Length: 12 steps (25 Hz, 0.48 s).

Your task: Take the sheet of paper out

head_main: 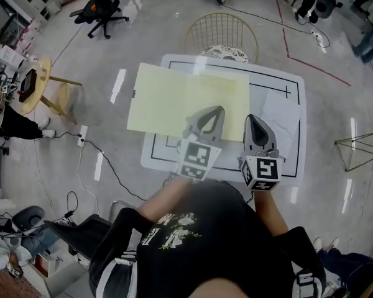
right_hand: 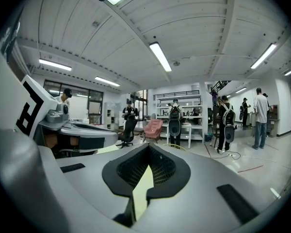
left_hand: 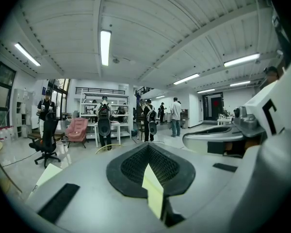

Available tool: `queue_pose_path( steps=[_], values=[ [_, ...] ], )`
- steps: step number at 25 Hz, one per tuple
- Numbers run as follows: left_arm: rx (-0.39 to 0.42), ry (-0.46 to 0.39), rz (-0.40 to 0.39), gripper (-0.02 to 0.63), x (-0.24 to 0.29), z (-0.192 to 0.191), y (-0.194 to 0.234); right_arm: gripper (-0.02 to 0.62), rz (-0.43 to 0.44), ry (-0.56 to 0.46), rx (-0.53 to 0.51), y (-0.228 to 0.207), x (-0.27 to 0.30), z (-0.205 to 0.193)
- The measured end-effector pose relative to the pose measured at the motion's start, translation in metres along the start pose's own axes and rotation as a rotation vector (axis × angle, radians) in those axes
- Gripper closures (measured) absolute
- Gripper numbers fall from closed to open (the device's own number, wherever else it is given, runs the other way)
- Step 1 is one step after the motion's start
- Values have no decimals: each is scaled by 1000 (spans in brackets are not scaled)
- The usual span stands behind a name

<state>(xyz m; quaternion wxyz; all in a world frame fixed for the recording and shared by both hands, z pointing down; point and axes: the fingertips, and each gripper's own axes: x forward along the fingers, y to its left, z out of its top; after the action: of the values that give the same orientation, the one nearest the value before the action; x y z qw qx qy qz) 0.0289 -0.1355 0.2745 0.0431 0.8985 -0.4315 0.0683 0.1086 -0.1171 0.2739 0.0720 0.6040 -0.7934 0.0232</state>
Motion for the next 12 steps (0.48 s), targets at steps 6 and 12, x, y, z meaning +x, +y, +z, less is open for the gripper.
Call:
queue_pose_path(
  steps=[6, 12],
  values=[
    [-2, 11, 5, 617, -1, -3, 2, 595, 12, 2, 2, 5, 2, 1],
    [2, 8, 11, 617, 3, 2, 2, 595, 25, -17, -14, 2, 3, 6]
  ],
)
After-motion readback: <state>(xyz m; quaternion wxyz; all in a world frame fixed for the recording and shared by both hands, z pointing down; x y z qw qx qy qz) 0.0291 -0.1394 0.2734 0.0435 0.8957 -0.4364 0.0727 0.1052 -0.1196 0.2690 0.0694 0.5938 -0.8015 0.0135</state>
